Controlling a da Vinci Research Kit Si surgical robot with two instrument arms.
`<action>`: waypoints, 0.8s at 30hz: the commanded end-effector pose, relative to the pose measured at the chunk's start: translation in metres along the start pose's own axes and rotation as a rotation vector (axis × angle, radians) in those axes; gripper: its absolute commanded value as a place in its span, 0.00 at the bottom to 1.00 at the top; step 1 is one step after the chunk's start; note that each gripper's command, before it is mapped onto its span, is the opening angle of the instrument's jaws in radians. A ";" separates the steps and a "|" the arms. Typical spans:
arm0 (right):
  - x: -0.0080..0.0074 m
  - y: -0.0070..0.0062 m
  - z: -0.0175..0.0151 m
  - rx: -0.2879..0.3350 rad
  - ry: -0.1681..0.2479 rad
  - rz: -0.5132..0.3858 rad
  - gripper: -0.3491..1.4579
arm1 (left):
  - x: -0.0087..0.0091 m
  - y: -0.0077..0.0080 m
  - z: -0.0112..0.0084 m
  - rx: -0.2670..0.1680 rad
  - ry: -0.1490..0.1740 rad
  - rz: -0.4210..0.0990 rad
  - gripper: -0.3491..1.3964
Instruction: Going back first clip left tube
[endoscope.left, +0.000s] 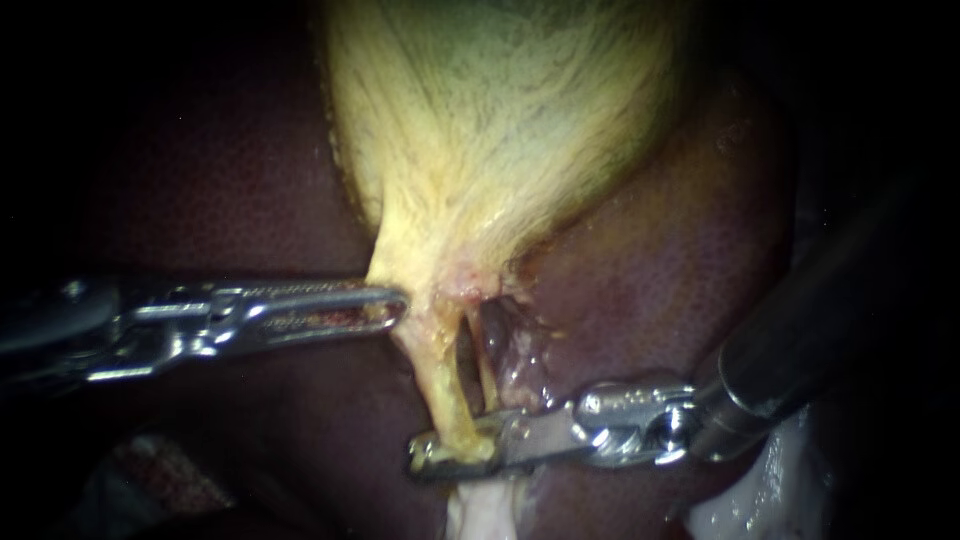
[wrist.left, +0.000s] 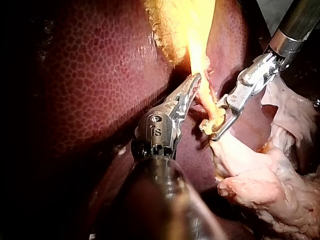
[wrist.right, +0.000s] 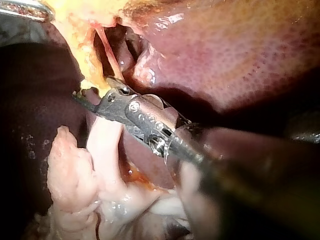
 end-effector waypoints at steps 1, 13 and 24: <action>0.0001 0.0002 0.0001 -0.003 0.011 -0.031 0.43 | 0.0000 0.0000 0.0000 0.000 0.000 0.000 0.00; 0.0013 0.0004 -0.0003 -0.064 0.058 -0.210 0.52 | 0.0000 -0.0003 -0.0002 -0.001 0.000 0.000 0.00; 0.0015 0.0004 -0.0013 -0.072 0.058 -0.247 0.52 | 0.0000 -0.0003 -0.0003 -0.001 0.000 0.000 0.00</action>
